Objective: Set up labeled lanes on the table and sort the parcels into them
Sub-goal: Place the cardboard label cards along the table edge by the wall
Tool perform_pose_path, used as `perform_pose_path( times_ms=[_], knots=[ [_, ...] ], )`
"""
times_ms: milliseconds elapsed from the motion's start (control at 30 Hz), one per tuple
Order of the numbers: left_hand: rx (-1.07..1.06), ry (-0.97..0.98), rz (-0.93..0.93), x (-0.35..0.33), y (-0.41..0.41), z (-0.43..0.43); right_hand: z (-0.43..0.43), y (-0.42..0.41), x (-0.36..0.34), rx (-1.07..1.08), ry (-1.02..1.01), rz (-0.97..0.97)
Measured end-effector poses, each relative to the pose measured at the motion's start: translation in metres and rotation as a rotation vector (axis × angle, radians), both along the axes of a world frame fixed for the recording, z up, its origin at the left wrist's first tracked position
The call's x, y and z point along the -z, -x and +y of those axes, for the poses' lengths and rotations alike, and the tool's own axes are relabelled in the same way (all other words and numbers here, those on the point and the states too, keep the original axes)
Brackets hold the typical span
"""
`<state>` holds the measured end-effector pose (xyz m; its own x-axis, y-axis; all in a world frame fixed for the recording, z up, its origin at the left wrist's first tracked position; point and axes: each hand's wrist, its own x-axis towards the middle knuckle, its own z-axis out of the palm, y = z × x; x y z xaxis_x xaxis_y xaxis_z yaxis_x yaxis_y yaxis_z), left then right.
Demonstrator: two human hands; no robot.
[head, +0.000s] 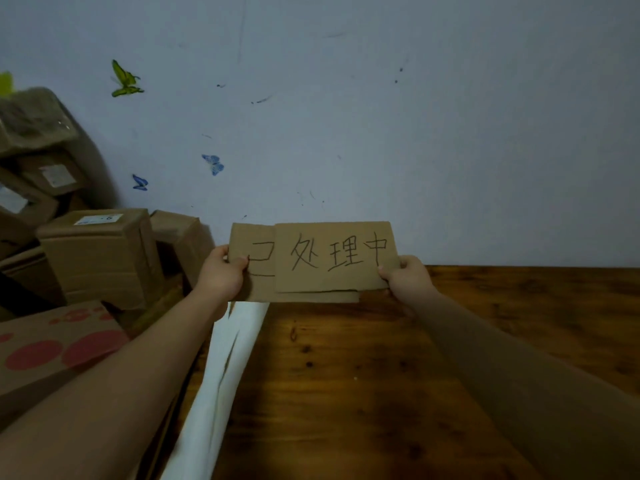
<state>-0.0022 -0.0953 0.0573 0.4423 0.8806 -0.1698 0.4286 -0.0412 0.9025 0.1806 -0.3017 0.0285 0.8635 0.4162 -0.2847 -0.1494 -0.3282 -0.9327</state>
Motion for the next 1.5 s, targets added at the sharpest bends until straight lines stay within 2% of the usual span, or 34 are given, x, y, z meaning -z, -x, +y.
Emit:
perform_pose_path(
  times_ms=[100, 167, 300, 500, 567, 600, 633, 700, 733, 800, 1100, 1167, 1200, 1267, 1333, 1500],
  knots=[
    [-0.067, -0.038, 0.005, -0.001, -0.017, -0.01, -0.044, -0.035, -0.003, 0.158, 0.038, -0.064],
    [-0.128, -0.043, -0.005, 0.002, -0.029, -0.018, -0.074, -0.066, 0.003, 0.211, 0.147, -0.129],
    [-0.258, -0.025, -0.024, 0.013, -0.059, -0.039, -0.118, -0.123, 0.024, 0.176, 0.313, -0.178],
    [-0.355, 0.042, -0.001, 0.039, -0.086, -0.065, -0.134, -0.182, 0.085, 0.101, 0.423, -0.037],
    [-0.359, 0.049, 0.028, 0.047, -0.091, -0.072, -0.133, -0.186, 0.101, 0.04, 0.513, -0.009],
    [-0.356, 0.047, 0.042, 0.051, -0.093, -0.076, -0.135, -0.186, 0.108, -0.011, 0.603, -0.064],
    [-0.356, 0.049, 0.056, 0.054, -0.096, -0.079, -0.138, -0.184, 0.114, -0.113, 0.713, -0.197],
    [-0.356, 0.06, 0.08, 0.06, -0.102, -0.079, -0.142, -0.177, 0.133, -0.455, 0.851, -0.514],
    [-0.35, 0.064, 0.085, 0.061, -0.103, -0.08, -0.143, -0.173, 0.14, -0.623, 0.868, -0.582],
    [-0.34, 0.061, 0.098, 0.066, -0.111, -0.079, -0.138, -0.172, 0.157, -0.791, 0.895, -0.529],
    [-0.302, 0.023, 0.162, 0.078, -0.138, -0.094, -0.09, -0.215, 0.162, -0.81, 0.973, -0.509],
    [-0.289, 0.015, 0.183, 0.076, -0.141, -0.101, -0.083, -0.209, 0.152, -0.755, 0.902, -0.548],
    [-0.279, 0.016, 0.181, 0.074, -0.143, -0.105, -0.079, -0.2, 0.143, -0.711, 0.785, -0.516],
    [-0.253, 0.027, 0.176, 0.069, -0.148, -0.114, -0.069, -0.179, 0.121, -0.595, 0.463, -0.25],
    [-0.206, 0.035, 0.17, 0.062, -0.154, -0.123, -0.065, -0.163, 0.1, -0.512, 0.267, -0.026],
    [-0.111, 0.065, 0.061, 0.04, -0.166, -0.14, -0.091, -0.166, 0.065, -0.294, 0.203, -0.028]
  ],
)
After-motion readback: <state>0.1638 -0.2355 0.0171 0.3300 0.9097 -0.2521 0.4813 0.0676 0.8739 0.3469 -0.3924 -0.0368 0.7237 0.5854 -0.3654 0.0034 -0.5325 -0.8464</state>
